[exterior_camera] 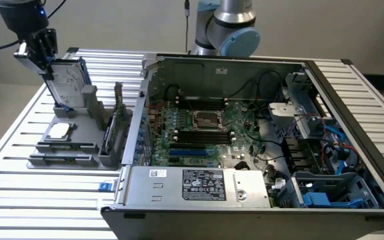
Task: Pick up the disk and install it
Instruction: 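Pick up the disk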
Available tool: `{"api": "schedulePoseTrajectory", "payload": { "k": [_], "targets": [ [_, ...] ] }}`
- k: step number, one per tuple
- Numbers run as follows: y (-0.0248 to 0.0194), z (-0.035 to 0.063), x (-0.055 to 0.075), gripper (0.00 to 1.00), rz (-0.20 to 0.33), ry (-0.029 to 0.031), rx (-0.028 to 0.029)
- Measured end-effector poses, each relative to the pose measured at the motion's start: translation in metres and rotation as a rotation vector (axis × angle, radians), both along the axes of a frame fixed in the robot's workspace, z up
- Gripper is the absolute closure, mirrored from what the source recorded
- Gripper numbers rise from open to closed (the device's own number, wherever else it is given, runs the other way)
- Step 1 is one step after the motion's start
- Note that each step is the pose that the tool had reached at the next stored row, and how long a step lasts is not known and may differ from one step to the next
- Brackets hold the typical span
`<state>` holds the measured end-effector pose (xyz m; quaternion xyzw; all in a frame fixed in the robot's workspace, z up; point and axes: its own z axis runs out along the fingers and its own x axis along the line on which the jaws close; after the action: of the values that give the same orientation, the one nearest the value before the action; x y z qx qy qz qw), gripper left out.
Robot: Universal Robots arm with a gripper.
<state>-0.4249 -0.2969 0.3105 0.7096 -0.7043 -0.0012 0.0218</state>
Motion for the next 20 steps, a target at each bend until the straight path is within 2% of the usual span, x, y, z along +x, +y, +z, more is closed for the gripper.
{"api": "schedulePoseTrajectory", "payload": {
  "k": [9,15,20],
  "targets": [
    [0.0020,0.0399,0.000,0.67,0.000,-0.0019,0.0000],
    [0.0023,0.0613,0.000,0.67,0.000,-0.0068,0.0000],
    [0.0022,0.0807,0.005,0.67,0.000,-0.0074,-0.0001]
  ]
}}
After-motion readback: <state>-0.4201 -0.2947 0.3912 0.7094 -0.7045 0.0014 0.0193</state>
